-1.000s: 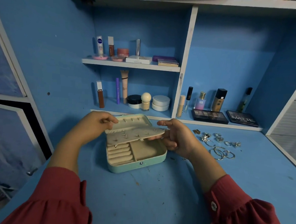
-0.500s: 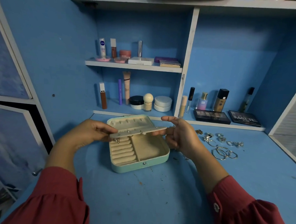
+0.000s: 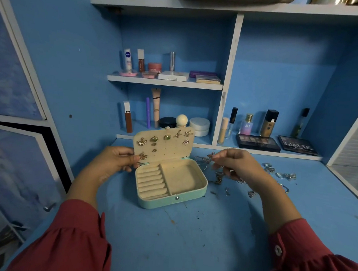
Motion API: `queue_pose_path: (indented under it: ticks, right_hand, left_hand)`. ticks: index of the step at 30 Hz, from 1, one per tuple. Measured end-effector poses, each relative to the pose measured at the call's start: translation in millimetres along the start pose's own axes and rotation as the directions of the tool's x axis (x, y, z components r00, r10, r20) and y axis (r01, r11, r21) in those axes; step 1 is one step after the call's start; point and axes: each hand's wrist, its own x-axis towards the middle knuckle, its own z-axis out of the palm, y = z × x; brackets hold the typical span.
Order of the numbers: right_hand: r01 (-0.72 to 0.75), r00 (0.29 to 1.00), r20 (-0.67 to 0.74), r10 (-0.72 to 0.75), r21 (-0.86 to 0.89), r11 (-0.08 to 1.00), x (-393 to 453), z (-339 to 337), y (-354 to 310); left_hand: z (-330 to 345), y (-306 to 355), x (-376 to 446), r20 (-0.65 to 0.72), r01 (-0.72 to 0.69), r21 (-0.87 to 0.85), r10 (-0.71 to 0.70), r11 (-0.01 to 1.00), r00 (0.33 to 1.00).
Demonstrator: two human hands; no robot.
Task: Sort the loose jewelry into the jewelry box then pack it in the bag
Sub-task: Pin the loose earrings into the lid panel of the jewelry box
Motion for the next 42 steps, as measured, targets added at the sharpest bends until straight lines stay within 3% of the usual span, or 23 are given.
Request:
queue_pose_path:
  ticks: [6,11,28,33,38,42]
  right_hand:
    - [-0.023,0.999,-0.047,0.008,-0.332,0.943,-9,-20,-4]
    - [-0.051,0.999,-0.027,0.044,-0.481,0.875,-11,-28,-5]
    - [-0.079,0.97,0.119,0.212,-0.67,0.738,-18,-26,-10]
    - [-0.102,0.982,0.047,0.184,-0.684,0.722,-16,-29,-9]
    - [-0.213,0.965,-0.096,0.246,-0.832,0.512,-22,-42,-15]
    - [-0.267,0.922,-0.087,0.377,-0.848,0.457,-24,-42,-18]
  left_hand:
    - [6,-5,3,-0.042,-0.014,-0.018,0.013,1.0,0.999]
    - [9,-11,7,-0.081,-0.02,0.004,0.02,1.0,0.997]
    - [12,-18,17,-0.09,-0.034,-0.036,0.03,0.999,0.995]
    - [11,-19,18,-0.08,-0.036,-0.041,0.033,0.999,0.996]
    - [11,-20,19,-0.073,-0.031,-0.064,0.026,0.997,0.997]
    - [11,-19,19,-0.068,-0.026,-0.078,0.02,0.997,0.997]
